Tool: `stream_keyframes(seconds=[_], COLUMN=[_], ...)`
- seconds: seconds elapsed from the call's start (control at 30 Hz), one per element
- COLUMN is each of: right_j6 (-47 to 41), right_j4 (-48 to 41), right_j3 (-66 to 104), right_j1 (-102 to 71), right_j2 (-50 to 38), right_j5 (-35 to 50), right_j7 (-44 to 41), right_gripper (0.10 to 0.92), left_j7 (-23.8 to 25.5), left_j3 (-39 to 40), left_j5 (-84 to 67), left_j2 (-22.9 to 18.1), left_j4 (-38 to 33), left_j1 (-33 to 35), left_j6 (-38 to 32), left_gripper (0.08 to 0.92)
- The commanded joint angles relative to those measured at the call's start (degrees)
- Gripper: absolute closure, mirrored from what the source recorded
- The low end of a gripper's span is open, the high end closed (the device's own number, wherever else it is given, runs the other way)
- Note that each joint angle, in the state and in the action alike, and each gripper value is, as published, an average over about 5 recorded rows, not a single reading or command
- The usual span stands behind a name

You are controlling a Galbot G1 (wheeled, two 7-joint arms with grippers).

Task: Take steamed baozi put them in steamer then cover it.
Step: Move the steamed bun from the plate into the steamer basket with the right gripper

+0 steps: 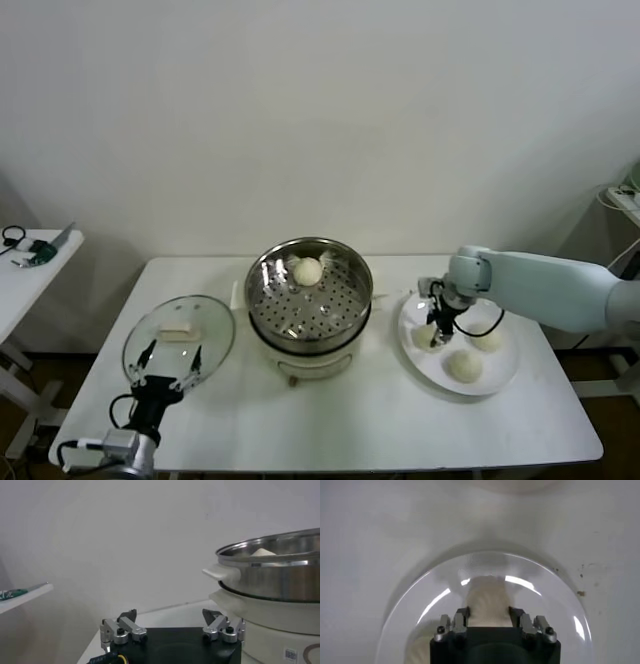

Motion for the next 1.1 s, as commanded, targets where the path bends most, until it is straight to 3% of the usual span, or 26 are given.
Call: stream_keyframes(seconds=[0.03, 0.27, 0.5, 0.77, 1.1], right_j6=[0.09, 2.48, 1.32, -4.51, -6.14], right_j4=[2.68, 10.92, 12.67, 12.86, 1.83], right_j3=[2.02, -7.74, -7.86, 1.79, 3.35], right_j1=[3.32, 28.24, 45.28, 37.18, 21.29], right_j2=[-2.14, -3.41, 3.48, 17.75, 32.47], right_j5=[0.46, 9.22, 22.90, 29.24, 23.93], right_j7=[-1.76, -7.54, -10.69, -4.94, -1.55], right_gripper=[0.474, 0.491, 0.491, 0.487, 0.482], left_j7=[0.03, 0.13, 0.22, 0.35, 0.46], left_j3=[-0.03, 0.11, 0.49, 1.23, 1.16], left_j5=[0.02, 0.15, 0.24, 0.27, -0.16], left_j2=[-0.03, 0.34, 0.69, 0.48, 0.27], left_j4=[-0.91, -1.87, -2.43, -3.39, -3.86], left_j1=[0.14, 0.52, 0.61, 0.35, 0.25], left_j6=[0.21, 0.32, 0.40, 0.56, 0.58], left_gripper=[0.177, 0.177, 0.177, 0.177, 0.177])
